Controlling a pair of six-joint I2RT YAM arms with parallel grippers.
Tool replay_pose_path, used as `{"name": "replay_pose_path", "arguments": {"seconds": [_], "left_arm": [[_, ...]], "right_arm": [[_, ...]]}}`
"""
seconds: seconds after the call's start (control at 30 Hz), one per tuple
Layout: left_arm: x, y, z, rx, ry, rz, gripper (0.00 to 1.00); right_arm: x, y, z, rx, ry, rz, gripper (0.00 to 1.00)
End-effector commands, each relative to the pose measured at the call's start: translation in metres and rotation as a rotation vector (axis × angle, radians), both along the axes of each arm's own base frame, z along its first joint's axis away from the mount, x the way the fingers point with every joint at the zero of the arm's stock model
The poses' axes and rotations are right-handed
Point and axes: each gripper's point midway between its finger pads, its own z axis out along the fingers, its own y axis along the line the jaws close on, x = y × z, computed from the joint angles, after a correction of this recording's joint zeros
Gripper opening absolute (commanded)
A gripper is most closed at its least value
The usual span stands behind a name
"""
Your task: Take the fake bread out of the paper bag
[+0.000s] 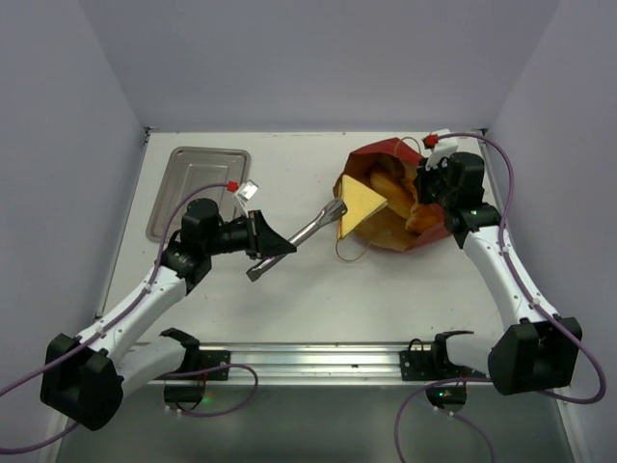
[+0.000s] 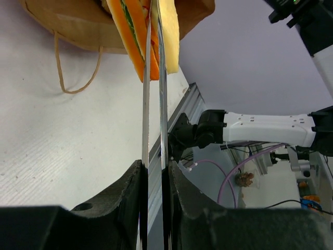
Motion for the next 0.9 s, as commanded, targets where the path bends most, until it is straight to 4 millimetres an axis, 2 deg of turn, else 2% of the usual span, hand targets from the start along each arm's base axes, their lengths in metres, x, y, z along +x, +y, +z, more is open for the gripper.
{"name": "replay_pose_path", "arguments": {"seconds": [0.0,0.33,0.43,0.53,0.67,0.87], "left_arm": [[-0.001,0.008,0.033,-0.075,-0.065,0.001,0.0],[0.011,0.03,0.063,-0.168,-0.068,0.054,0.0],[0.021,0.042,0.071,-0.176,-0.085,0.096,0.0],[0.036,0.054,0.079,-0.181,-0.101,0.151,0.0],[0.067,0.073,0.085,-0.178,-0.118,0.271,0.0],[0.116,0.102,0.077,-0.173,-0.11,0.442,0.0]], "right_arm": [[0.0,-0.004,0.021,0.017,-0.043,-0.025,0.0],[0.001,-0.005,0.02,0.019,-0.041,-0.027,0.0],[0.001,-0.005,0.02,0.02,-0.041,-0.026,0.0],[0.002,-0.005,0.019,0.022,-0.036,-0.024,0.0],[0.003,-0.004,0.019,0.025,-0.034,-0.02,0.0],[0.003,-0.004,0.019,0.025,-0.029,-0.02,0.0]]}}
